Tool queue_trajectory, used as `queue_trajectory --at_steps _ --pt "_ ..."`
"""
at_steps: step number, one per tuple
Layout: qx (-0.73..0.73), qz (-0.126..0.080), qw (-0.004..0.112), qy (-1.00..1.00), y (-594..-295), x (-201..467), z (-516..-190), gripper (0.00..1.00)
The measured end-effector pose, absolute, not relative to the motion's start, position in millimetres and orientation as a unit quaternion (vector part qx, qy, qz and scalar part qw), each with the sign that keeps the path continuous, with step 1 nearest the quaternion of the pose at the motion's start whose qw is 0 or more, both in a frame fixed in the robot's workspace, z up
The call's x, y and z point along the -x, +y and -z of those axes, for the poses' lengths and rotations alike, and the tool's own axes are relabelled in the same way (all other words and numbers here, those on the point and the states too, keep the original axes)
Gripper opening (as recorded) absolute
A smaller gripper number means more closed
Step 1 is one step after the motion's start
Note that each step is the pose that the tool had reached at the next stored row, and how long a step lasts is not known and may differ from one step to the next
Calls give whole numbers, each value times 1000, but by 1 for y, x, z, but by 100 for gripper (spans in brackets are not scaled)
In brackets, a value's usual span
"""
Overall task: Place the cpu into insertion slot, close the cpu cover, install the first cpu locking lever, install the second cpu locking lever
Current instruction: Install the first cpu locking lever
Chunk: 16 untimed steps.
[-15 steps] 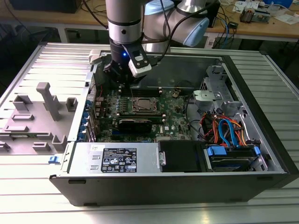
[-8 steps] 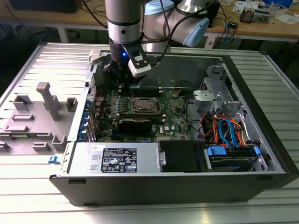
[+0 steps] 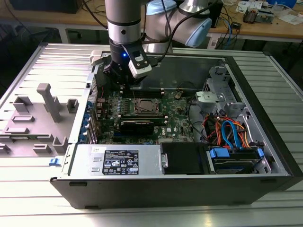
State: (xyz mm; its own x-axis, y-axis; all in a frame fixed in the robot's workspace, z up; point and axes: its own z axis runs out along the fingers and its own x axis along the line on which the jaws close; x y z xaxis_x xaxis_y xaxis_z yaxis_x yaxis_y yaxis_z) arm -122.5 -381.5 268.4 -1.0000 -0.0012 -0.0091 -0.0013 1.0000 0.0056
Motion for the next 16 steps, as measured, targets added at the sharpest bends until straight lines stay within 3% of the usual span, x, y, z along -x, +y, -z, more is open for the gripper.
queue_trajectory --at_steps 16 --pt "4 -3 5 1000 -363 123 -268 11"
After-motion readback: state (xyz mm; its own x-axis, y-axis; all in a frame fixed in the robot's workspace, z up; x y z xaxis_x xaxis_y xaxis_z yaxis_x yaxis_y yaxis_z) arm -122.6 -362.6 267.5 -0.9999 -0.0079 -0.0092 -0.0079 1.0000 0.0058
